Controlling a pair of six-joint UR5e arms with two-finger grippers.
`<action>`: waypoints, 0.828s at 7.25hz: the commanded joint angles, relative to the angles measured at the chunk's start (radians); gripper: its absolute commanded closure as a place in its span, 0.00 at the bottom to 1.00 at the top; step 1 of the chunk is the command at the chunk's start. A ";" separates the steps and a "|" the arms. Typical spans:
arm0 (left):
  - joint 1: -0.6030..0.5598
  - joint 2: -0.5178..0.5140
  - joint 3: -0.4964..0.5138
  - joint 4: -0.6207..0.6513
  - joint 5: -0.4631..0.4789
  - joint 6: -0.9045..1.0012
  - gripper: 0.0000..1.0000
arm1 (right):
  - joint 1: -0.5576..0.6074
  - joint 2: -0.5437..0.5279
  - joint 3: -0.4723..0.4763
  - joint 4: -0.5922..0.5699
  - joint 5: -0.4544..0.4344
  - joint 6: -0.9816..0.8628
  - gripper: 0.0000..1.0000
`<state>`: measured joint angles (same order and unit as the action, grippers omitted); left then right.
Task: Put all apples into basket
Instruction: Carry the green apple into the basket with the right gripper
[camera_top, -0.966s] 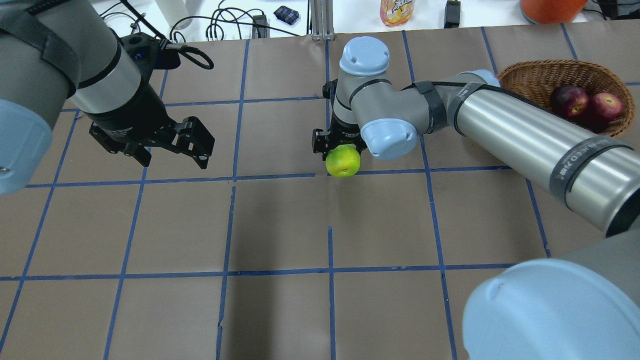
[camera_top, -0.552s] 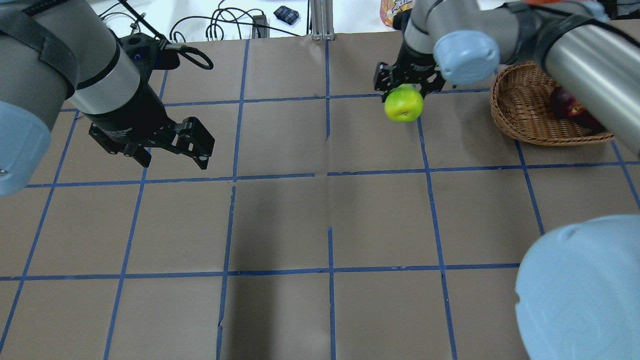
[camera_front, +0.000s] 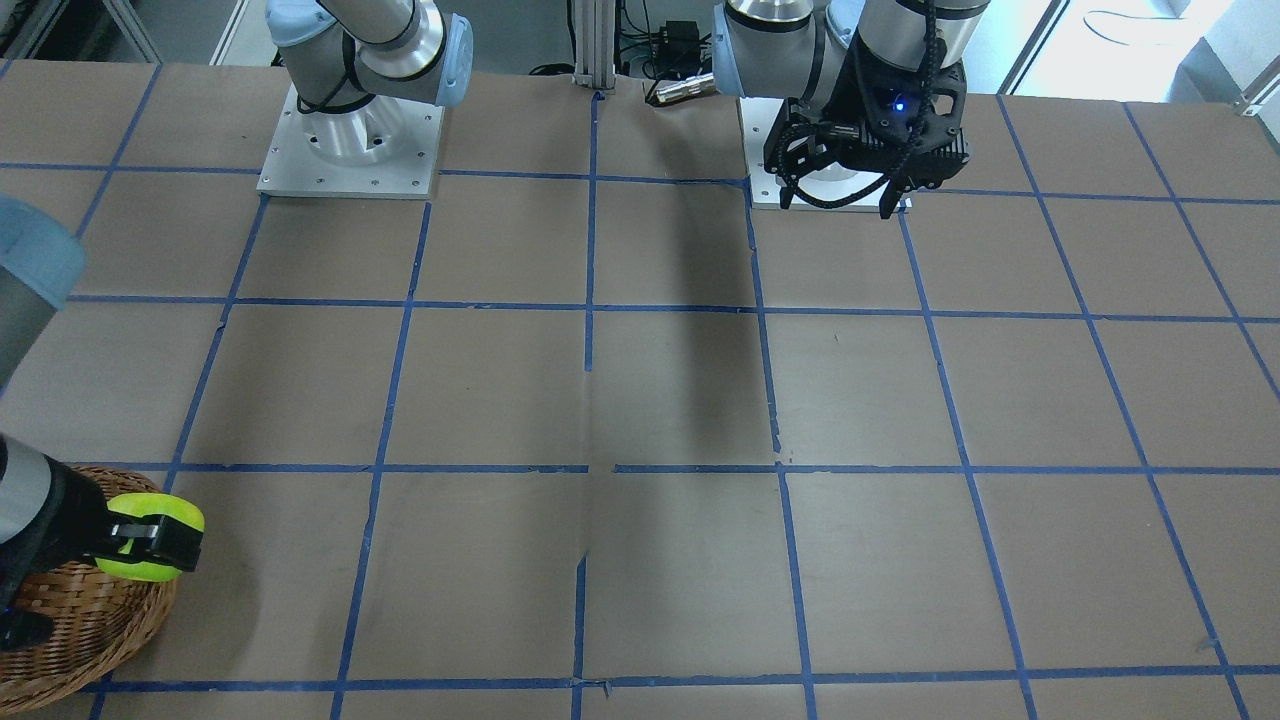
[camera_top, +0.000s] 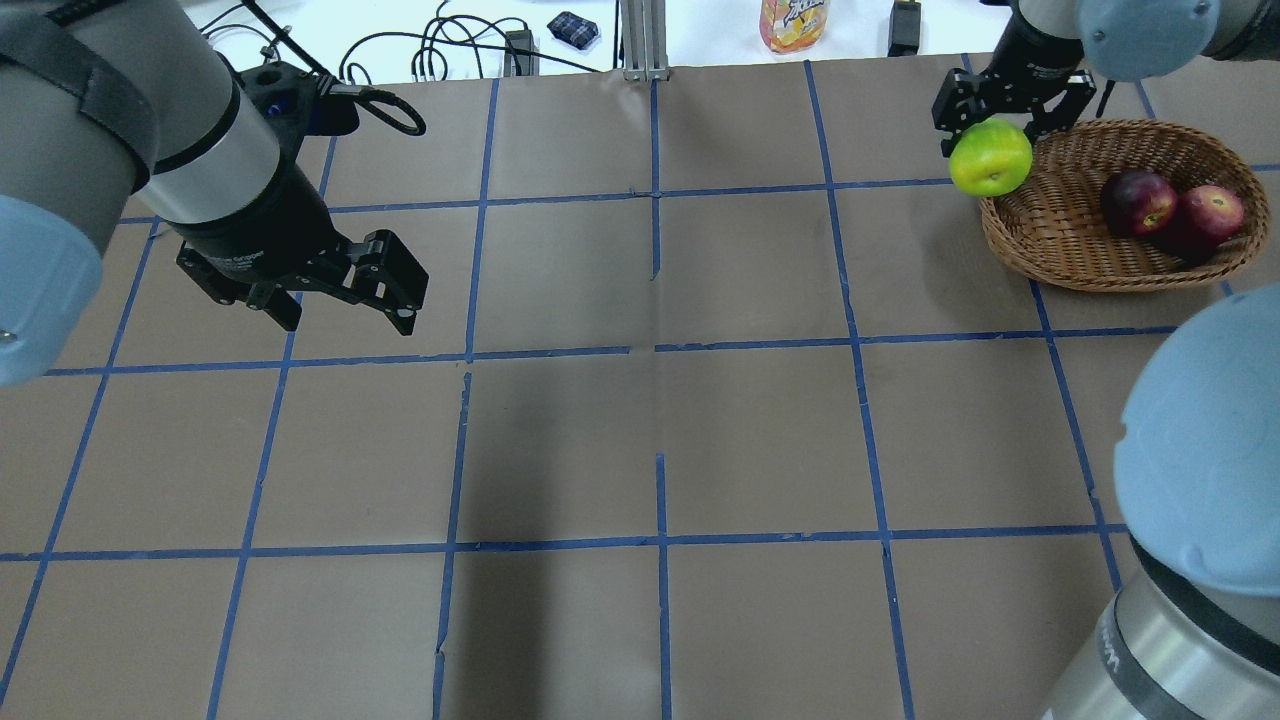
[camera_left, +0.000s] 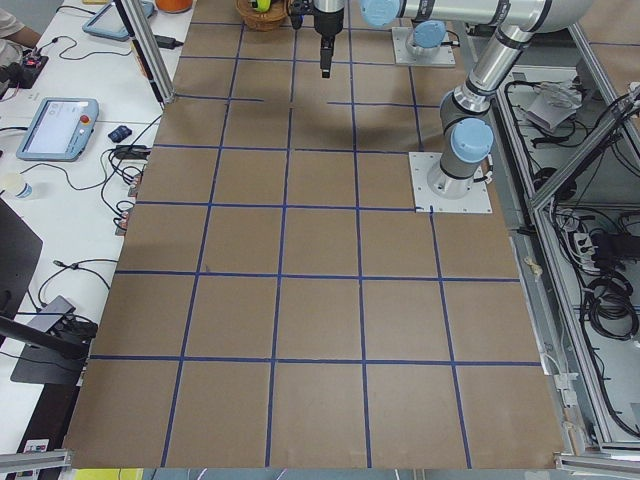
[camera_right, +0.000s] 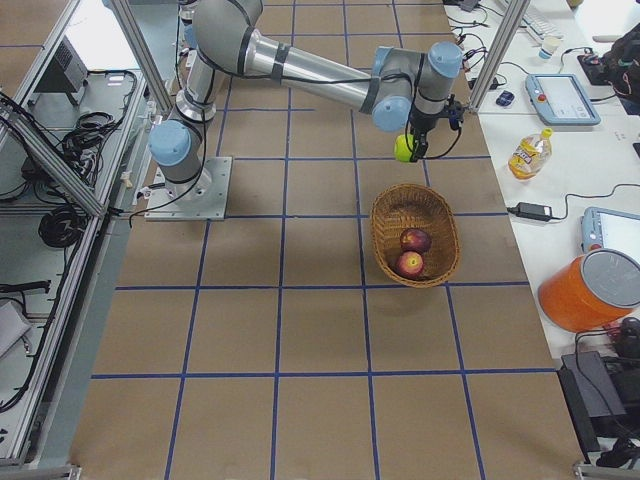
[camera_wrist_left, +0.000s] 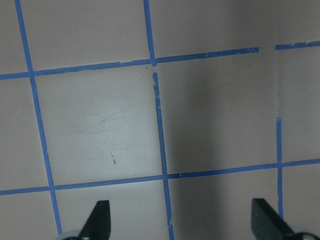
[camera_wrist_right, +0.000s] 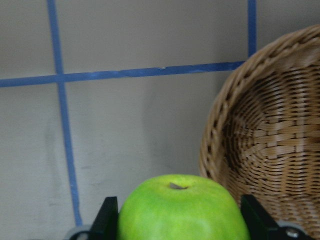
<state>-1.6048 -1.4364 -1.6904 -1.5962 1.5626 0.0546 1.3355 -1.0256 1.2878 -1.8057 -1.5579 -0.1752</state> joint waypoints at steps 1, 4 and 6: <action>0.000 0.002 0.000 0.004 -0.036 -0.001 0.00 | -0.093 0.047 -0.002 -0.029 -0.011 -0.140 1.00; 0.003 0.008 0.009 0.001 -0.036 0.002 0.00 | -0.101 0.093 -0.001 -0.064 -0.011 -0.164 0.90; 0.002 0.010 0.008 0.001 -0.036 0.001 0.00 | -0.108 0.101 -0.002 -0.084 -0.014 -0.188 0.16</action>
<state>-1.6018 -1.4276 -1.6819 -1.5954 1.5268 0.0564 1.2322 -0.9314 1.2872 -1.8746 -1.5720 -0.3492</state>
